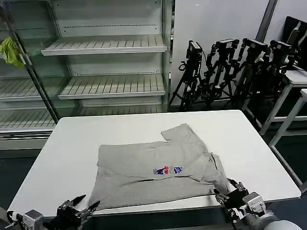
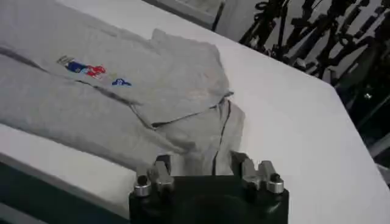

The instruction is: Fold and organize the clothes.

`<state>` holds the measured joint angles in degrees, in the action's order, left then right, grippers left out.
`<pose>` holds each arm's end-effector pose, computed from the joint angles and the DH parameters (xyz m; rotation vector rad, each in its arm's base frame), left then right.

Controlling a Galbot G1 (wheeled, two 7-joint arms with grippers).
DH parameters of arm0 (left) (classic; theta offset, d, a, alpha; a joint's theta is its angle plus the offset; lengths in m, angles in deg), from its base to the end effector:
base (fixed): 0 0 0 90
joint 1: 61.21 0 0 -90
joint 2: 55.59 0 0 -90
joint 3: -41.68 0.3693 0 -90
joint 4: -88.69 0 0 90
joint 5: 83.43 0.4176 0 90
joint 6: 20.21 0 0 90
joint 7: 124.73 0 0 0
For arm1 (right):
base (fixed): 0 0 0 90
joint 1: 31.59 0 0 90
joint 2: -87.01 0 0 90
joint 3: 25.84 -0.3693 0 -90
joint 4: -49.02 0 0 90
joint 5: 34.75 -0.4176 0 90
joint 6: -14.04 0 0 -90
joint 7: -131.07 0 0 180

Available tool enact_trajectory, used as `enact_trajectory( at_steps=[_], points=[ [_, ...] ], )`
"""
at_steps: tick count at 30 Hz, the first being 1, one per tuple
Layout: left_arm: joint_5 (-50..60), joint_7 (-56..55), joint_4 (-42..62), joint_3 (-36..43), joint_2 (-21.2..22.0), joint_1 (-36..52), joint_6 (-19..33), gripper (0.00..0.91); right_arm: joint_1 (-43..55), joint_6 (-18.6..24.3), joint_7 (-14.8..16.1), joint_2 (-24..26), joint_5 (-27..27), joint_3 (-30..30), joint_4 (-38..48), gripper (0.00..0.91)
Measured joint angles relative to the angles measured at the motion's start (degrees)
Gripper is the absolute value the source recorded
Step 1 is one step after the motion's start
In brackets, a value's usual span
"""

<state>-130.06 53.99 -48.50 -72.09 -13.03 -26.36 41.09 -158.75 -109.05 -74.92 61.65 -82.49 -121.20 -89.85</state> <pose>0.1826 0.1237 -0.1893 -0.4351 -2.4973 -0.1425 0.2178 -0.0605 -0.1654 0.3178 -2.5371 0.5552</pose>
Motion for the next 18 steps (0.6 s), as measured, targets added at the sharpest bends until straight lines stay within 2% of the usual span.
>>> enact_trajectory(
  at_steps=[5,8,12,18],
  points=[
    [-1.69,-0.15,0.32,-1.45,-0.84,3.37,0.07,0.907,2.08,0.51,1.23,0.48,-0.82,-3.05,0.26,0.907],
    [-2.84,0.25,1.52,-1.38,-1.98,6.76,0.57,0.907,5.74,1.28,2.35,0.09,-0.89,-2.34,1.74,0.907],
    [-4.38,0.89,4.68,0.34,-3.57,12.49,1.08,0.907,13.99,2.42,3.61,-1.31,-1.27,2.51,5.48,0.907],
    [-6.19,1.5,11.43,7.53,-4.09,24.57,0.72,0.907,30.54,3.32,4.49,-6.41,-3.01,13.85,14.39,0.907]
  ],
)
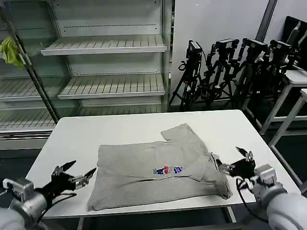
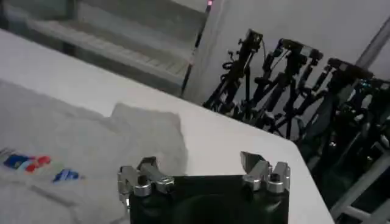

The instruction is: Fold and organize the clothes.

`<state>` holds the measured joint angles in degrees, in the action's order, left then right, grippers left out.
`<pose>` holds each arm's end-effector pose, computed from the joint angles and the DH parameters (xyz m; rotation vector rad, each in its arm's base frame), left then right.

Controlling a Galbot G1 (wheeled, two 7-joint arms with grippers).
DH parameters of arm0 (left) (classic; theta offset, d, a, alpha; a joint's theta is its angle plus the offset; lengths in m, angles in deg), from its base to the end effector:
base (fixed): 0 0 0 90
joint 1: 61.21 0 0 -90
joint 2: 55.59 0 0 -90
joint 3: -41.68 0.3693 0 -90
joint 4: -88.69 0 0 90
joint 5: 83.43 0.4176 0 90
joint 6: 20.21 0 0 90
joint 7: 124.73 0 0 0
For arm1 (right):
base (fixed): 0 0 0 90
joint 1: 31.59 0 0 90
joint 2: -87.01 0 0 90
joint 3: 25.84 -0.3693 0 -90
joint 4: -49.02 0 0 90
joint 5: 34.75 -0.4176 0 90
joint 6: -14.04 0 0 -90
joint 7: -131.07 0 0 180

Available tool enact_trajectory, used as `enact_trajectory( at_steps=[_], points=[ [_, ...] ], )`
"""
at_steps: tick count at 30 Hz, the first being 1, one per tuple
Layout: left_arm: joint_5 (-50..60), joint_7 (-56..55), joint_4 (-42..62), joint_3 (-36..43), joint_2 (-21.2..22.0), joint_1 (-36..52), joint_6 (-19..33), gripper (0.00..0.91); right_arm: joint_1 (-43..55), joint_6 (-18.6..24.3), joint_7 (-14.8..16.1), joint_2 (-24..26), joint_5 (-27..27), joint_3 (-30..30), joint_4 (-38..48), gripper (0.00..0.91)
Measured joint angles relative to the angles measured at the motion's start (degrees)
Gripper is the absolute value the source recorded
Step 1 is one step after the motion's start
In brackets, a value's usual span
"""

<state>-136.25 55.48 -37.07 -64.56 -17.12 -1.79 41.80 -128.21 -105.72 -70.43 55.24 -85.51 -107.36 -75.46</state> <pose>0.2782 0.1570 -0.1687 -0.4462 -2.6888 -0.0803 0.3252 -0.0863 -0.1516 0.2499 -2.7695 0.3680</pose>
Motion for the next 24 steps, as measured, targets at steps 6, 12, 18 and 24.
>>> enact_trajectory(
  at_steps=[6,12,18,24],
  points=[
    [-2.3,-0.34,7.17,9.09,-0.02,12.55,-1.08,0.907,16.17,-1.15,-1.11,-6.59,-3.56,12.52,10.71,0.907],
    [-5.42,-0.97,13.2,16.74,-0.3,22.85,-2.73,0.907,29.37,-2.23,-1.31,-12.13,-6.0,22.65,20.28,0.907],
    [-7.65,-1.1,18.26,22.92,-0.42,30.91,-3.78,0.907,39.43,-2.7,-0.31,-17.5,-6.54,30.15,29.82,0.907],
    [-8.02,-1.24,22.0,28.03,0.42,36.58,-4.31,0.907,45.78,-2.96,0.77,-22.37,-5.74,34.97,38.03,0.907]
  ],
)
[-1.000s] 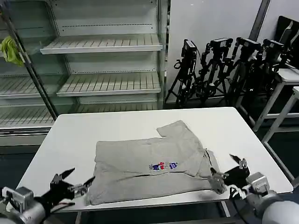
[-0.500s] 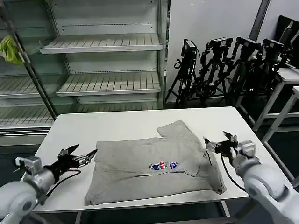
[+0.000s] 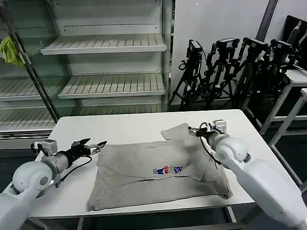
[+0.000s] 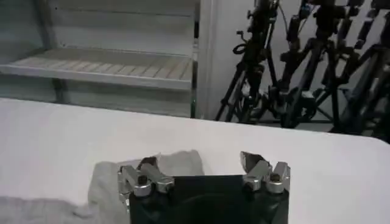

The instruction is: Fold and organize the clothes.

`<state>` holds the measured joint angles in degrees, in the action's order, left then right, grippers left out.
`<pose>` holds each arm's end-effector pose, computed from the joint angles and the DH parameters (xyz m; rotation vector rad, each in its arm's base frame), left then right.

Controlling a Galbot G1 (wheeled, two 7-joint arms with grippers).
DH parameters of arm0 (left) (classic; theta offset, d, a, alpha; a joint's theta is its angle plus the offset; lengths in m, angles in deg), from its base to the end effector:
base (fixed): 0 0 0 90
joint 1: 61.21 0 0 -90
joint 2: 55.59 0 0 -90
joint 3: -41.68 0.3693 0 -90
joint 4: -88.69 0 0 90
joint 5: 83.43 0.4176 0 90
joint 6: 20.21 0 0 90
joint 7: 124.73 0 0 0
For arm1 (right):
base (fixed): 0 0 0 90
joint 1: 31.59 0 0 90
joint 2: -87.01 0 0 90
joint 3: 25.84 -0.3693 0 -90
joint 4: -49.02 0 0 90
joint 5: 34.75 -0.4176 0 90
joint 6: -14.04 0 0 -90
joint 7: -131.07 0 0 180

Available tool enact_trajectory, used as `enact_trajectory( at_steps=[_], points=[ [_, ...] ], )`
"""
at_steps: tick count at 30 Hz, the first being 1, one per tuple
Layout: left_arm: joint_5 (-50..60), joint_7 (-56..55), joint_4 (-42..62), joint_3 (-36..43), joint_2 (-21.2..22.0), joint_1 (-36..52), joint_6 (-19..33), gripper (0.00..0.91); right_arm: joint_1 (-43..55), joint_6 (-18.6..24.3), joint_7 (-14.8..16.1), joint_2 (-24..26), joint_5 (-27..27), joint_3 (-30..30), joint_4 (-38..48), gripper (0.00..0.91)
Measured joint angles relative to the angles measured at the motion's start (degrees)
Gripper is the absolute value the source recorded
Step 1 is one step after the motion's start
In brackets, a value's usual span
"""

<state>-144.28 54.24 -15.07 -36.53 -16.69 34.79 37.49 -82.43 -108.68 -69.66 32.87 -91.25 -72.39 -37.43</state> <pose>0.4193 0.1581 -0.1912 -0.4654 -2.6110 0.1028 0.5429 0.0008 -0.1874 0.3018 -2.6584 0.1506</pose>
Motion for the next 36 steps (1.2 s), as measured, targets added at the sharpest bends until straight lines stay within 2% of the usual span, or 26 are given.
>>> enact_trajectory(
  at_steps=[6,14,36],
  points=[
    [0.67,0.19,3.11,3.87,1.25,3.77,-0.3,0.907,3.48,-0.16,0.91,-3.31,1.49,2.78,6.06,0.907],
    [2.13,0.53,5.51,6.97,2.49,5.9,-0.53,0.907,5.3,-0.26,1.55,-4.78,3.32,4.58,10.63,0.907],
    [7.22,2.07,7.78,8.3,2.95,5.32,-0.68,0.907,3.54,-0.33,2.03,-7.61,7.63,4.42,13.61,0.907]
  ],
)
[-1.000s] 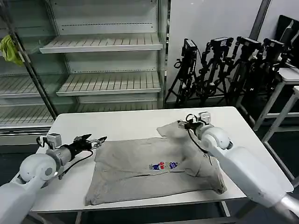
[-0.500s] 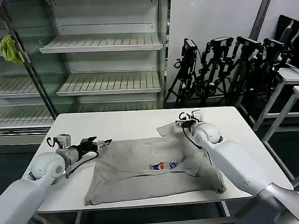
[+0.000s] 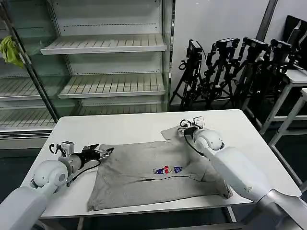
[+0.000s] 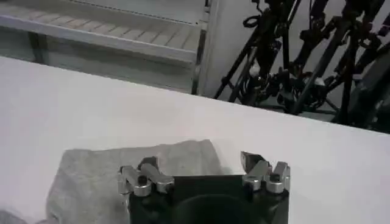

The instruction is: Fold and organize the clothes.

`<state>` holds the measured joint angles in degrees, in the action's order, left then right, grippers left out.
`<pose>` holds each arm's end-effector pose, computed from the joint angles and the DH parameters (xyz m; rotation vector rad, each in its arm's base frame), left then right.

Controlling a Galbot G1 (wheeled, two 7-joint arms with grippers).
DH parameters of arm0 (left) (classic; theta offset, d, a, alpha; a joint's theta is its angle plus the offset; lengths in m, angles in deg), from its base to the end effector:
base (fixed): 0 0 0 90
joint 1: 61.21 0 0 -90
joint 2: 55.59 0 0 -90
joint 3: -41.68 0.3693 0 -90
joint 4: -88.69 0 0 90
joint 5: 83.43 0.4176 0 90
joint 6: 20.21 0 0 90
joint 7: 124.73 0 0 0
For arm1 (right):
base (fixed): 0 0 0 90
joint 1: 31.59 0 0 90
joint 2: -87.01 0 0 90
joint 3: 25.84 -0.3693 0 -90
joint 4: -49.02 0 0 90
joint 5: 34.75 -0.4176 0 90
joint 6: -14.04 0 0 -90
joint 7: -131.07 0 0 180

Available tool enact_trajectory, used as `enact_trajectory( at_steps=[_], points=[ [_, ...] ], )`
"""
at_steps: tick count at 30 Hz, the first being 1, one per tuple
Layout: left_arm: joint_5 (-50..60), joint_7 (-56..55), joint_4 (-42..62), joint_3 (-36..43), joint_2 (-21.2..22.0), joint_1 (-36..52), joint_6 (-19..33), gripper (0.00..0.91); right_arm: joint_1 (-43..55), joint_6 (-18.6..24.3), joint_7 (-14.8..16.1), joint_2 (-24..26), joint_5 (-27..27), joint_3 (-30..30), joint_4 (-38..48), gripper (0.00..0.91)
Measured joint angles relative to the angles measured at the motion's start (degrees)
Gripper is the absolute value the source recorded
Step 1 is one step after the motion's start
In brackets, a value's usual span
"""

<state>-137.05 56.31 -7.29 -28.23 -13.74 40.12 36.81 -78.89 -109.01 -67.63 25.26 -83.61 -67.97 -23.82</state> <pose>0.4460 0.1475 -0.2407 -0.4502 -2.5230 -0.0054 0.5859 0.0276 -0.2403 0.2415 -2.5759 0.2820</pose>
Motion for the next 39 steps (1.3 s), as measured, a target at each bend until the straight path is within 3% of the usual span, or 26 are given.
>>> enact_trajectory(
  at_steps=[8,10,11,12,13,14,16,18,20,39],
  points=[
    [1.63,0.8,2.18,1.12,0.94,1.17,0.24,0.907,-0.6,0.08,0.18,-0.31,1.21,-0.5,0.57,0.907],
    [1.97,0.95,2.76,1.38,1.14,1.46,0.34,0.877,-0.68,0.22,0.31,-0.39,1.51,-0.61,0.75,0.856],
    [2.15,1.03,2.98,1.47,1.18,1.55,0.37,0.746,-0.73,0.29,0.38,-0.44,1.62,-0.64,0.84,0.766],
    [2.39,1.13,3.2,1.54,1.23,1.66,0.43,0.453,-0.79,0.36,0.46,-0.49,1.75,-0.68,0.91,0.766],
    [2.53,1.16,3.35,1.57,1.27,1.72,0.51,0.403,-0.86,0.48,0.56,-0.56,1.91,-0.71,0.98,0.514],
    [2.6,1.22,3.48,1.59,1.3,1.77,0.56,0.302,-0.92,0.56,0.67,-0.63,2.03,-0.72,1.05,0.413],
    [2.86,1.33,3.62,1.68,1.31,1.77,0.72,0.262,-1.01,0.74,0.85,-0.74,2.28,-0.72,1.16,0.292],
    [3.22,1.4,3.75,1.7,1.31,1.74,0.91,0.181,-1.09,0.88,1.15,-0.88,2.53,-0.73,1.28,0.101],
    [3.33,1.5,3.77,1.7,1.3,1.66,0.99,0.171,-1.16,0.99,1.41,-0.93,2.76,-0.75,1.4,0.0],
    [4.41,2.26,3.76,1.49,1.24,0.85,1.56,0.111,-2.39,1.56,2.46,-0.08,4.17,-1.21,0.54,0.0]
  ],
)
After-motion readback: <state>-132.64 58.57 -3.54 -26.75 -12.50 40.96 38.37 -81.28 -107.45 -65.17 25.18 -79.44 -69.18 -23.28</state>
